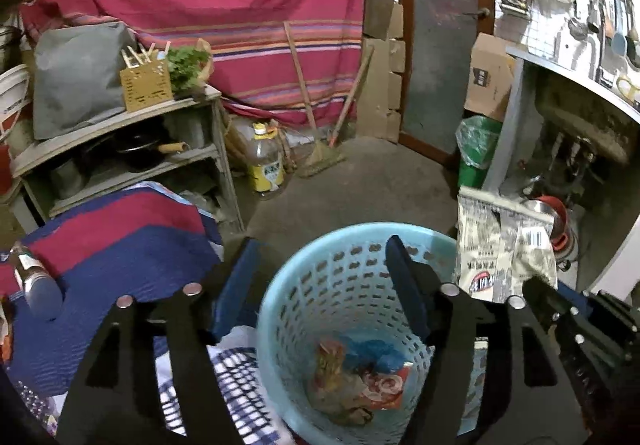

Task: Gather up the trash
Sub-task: 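Open the left tool over the basket while the right tool releases the white packet into it, then move both tools back over the table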

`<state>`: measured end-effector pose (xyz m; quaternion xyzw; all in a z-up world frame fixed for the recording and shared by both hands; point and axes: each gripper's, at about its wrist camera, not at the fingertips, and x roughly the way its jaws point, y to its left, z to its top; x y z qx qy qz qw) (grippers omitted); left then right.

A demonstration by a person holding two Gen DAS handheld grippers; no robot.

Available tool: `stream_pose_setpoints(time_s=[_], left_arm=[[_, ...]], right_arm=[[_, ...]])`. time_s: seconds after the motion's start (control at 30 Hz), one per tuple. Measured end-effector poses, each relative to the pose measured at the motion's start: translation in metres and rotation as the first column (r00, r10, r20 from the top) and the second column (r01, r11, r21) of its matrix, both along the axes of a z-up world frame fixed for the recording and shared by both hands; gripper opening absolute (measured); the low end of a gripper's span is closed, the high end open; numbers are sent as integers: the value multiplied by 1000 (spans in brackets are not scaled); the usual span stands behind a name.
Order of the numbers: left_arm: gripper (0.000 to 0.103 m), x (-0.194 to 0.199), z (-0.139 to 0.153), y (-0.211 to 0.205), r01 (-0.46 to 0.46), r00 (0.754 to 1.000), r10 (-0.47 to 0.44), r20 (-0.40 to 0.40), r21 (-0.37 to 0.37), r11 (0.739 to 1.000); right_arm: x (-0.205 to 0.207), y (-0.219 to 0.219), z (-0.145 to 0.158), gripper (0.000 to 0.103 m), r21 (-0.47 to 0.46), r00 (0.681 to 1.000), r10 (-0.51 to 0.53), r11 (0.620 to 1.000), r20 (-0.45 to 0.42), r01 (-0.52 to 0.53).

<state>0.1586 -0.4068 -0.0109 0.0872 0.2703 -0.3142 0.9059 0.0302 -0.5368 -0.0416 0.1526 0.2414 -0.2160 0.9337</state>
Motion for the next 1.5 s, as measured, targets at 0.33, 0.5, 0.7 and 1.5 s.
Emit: stream_pose_setpoints(time_s=[0.33,0.5,0.7,1.5], left_arm=[[97,5,7,65,-140,990,141,33,-26,990],[97,8,3,97,-183,983,183,-1,-15,983],[97,-4,-5,135,-225,974,225,15,18,974],[97,-27,22,403,-589,807,586,75,35,807]], right_arm=[[21,16,-8,12,11,999,34,999,-26,-33],[27,21,-14,63,6,1000,-3,1000,-30,3],[22,37,-14,68,-4,999,9,1000,-35,-9],[41,218,46,87,-102,977,213,971,-28,-214]])
